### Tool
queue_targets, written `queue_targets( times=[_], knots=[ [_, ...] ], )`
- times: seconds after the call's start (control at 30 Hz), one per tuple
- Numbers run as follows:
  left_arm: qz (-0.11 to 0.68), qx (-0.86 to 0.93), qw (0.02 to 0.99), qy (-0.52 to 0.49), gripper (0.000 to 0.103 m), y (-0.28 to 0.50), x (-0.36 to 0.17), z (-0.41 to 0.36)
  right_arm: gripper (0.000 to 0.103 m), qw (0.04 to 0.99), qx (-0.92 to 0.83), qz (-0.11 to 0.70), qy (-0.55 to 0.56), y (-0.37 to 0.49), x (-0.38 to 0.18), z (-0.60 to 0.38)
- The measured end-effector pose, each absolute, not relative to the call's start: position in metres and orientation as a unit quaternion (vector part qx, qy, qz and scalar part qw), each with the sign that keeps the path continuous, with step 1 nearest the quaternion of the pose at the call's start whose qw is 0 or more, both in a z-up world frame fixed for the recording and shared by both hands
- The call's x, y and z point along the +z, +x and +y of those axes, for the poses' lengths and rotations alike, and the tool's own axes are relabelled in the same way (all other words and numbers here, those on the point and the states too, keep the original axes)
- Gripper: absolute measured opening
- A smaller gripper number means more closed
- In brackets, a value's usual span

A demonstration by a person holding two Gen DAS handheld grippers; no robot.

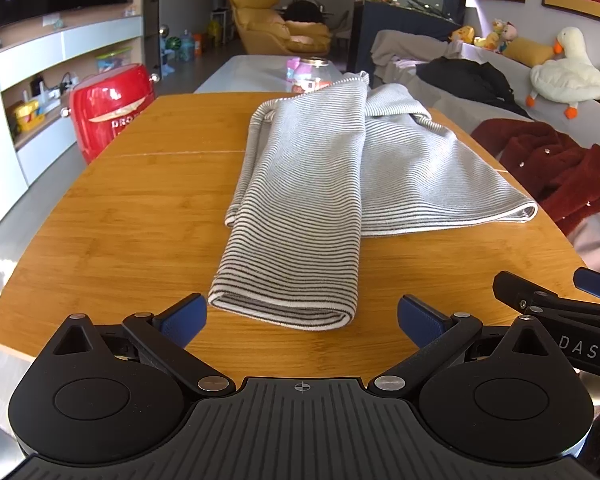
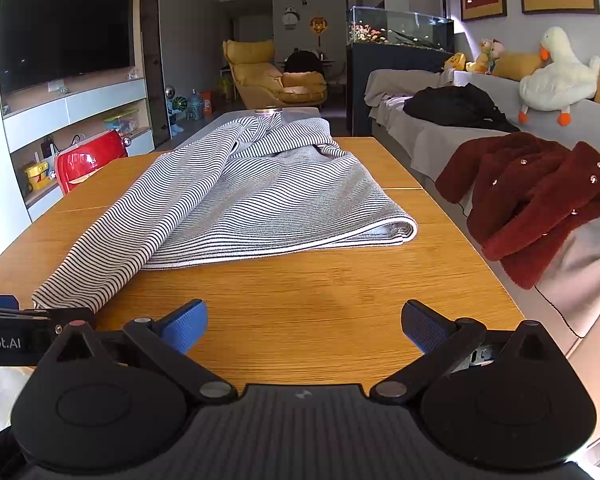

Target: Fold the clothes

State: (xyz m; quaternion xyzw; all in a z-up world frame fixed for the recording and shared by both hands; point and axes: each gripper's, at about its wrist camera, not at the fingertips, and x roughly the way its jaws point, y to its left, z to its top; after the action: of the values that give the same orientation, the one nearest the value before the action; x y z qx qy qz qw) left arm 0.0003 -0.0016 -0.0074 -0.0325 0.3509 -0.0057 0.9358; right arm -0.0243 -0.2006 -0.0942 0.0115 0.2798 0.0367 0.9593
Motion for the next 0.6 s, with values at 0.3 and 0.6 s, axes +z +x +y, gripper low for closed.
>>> queue_targets(
  times=[0.3,0.6],
  knots=[
    [0.354,-0.005,0.935,-0.033,0.103,0.0008,-0.0071,-0.0009,0.103,0.96,0.038,0.278,0.008,-0.0253,-0.0929,-0.1988],
    [0.356,-0.003,0.934,-0.033,0.103,0.0024,-0.0064,-0.0001,0.103,0.959,0.041,0.28,0.008,-0.0264,-0.0939,-0.1972]
  ],
)
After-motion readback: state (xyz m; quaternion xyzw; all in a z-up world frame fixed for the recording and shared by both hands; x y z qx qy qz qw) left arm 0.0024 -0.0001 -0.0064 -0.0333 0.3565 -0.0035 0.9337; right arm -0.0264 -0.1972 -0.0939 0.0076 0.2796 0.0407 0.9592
